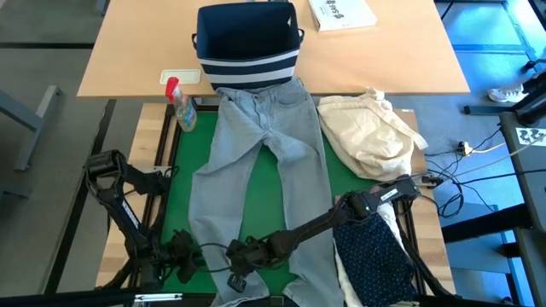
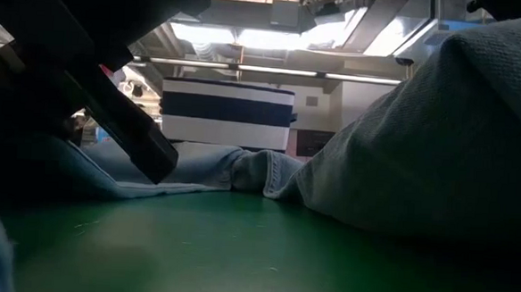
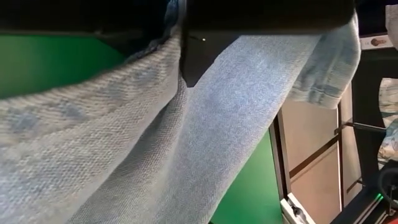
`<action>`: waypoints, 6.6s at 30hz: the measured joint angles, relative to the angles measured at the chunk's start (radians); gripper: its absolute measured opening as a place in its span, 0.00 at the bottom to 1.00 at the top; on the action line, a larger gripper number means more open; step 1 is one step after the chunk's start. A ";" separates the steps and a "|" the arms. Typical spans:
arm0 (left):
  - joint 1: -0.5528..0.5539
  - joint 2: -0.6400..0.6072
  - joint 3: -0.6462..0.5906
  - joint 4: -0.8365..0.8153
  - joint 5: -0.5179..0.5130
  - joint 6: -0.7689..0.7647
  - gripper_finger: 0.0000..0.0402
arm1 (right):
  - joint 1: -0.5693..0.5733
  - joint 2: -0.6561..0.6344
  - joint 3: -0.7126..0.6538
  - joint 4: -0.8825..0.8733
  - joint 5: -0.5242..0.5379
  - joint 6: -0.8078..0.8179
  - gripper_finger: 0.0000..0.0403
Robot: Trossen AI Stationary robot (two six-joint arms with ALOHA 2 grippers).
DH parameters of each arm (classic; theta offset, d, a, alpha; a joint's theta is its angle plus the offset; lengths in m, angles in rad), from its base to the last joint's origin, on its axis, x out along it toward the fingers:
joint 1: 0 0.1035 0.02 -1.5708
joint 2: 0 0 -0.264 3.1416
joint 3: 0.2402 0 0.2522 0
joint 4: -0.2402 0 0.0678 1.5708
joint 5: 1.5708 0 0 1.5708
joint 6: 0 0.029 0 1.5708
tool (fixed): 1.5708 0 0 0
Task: Fold laundry
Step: Fold the blue jeans
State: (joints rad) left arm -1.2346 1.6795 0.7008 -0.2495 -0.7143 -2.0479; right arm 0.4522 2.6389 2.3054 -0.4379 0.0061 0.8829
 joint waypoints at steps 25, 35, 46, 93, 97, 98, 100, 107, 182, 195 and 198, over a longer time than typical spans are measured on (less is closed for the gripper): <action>0.218 -0.008 -0.066 0.205 0.016 0.444 0.06 | -0.001 -0.001 0.000 0.004 0.010 -0.055 0.03; 0.093 -0.253 0.042 0.162 0.422 0.510 0.05 | 0.007 -0.004 0.006 0.248 0.032 0.003 0.03; 0.039 -0.208 0.031 -0.003 0.522 0.487 0.11 | 0.028 -0.004 -0.011 0.253 0.136 0.225 0.13; -0.034 -0.323 0.134 -0.005 0.202 0.591 0.39 | 0.417 -0.066 0.038 -0.653 0.201 0.283 0.42; -0.034 -0.323 0.134 -0.004 0.213 0.584 0.39 | 0.419 -0.106 0.036 -0.676 0.173 0.247 0.42; -0.034 -0.323 0.134 -0.005 0.213 0.585 0.39 | 0.424 -0.118 0.036 -0.693 0.175 0.247 0.42; -0.034 -0.323 0.134 -0.005 0.209 0.589 0.39 | 0.425 -0.129 0.038 -0.724 0.201 0.256 0.42; -0.034 -0.323 0.134 -0.012 0.204 0.592 0.39 | 0.404 -0.070 0.034 -0.736 0.241 0.263 0.42; 0.874 -0.747 0.134 -0.259 0.562 1.165 0.39 | -0.300 -0.661 -0.315 -0.968 0.128 -0.600 0.38; 1.102 -0.933 0.134 -0.514 0.579 1.583 0.39 | -0.688 -0.855 -0.838 -0.618 0.031 -0.257 0.38; 1.156 -0.956 0.134 -0.545 0.540 1.654 0.39 | -0.756 -0.855 -0.874 -0.581 0.039 -0.258 0.38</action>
State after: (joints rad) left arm -0.0787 0.7230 0.8345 -0.7946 -0.1742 -0.3941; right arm -0.3034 1.7844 1.4317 -1.0194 0.0450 0.6248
